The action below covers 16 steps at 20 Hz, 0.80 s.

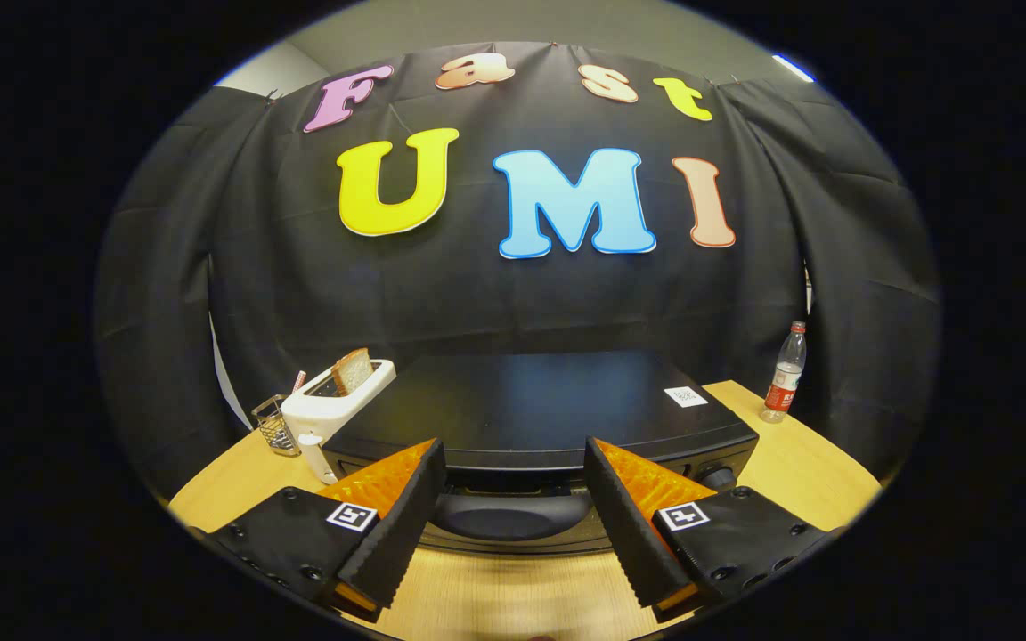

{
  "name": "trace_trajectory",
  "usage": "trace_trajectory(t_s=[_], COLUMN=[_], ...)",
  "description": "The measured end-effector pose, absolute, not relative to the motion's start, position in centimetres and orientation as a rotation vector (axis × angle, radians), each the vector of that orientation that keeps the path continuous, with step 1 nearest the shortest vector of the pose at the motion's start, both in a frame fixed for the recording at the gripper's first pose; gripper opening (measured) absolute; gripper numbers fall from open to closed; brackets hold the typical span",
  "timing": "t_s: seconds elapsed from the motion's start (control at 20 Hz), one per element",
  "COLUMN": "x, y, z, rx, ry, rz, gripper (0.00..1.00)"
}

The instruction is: Open the toaster oven, put the food inside, and close the toaster oven door.

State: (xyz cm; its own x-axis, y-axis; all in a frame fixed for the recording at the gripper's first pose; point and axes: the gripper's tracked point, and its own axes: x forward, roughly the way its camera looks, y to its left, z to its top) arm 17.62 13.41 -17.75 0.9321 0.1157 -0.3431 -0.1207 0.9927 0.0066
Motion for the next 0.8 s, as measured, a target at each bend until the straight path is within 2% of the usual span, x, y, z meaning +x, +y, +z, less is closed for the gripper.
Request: trace_trajectory(t_s=[0.2, 0.8], x=[17.4, 15.0], y=[13.5, 13.2], z=[-19.7, -19.9], rx=[-0.032, -0.060], ry=[0.392, 0.344], rz=[0.112, 0.121], gripper=[0.99, 0.99])
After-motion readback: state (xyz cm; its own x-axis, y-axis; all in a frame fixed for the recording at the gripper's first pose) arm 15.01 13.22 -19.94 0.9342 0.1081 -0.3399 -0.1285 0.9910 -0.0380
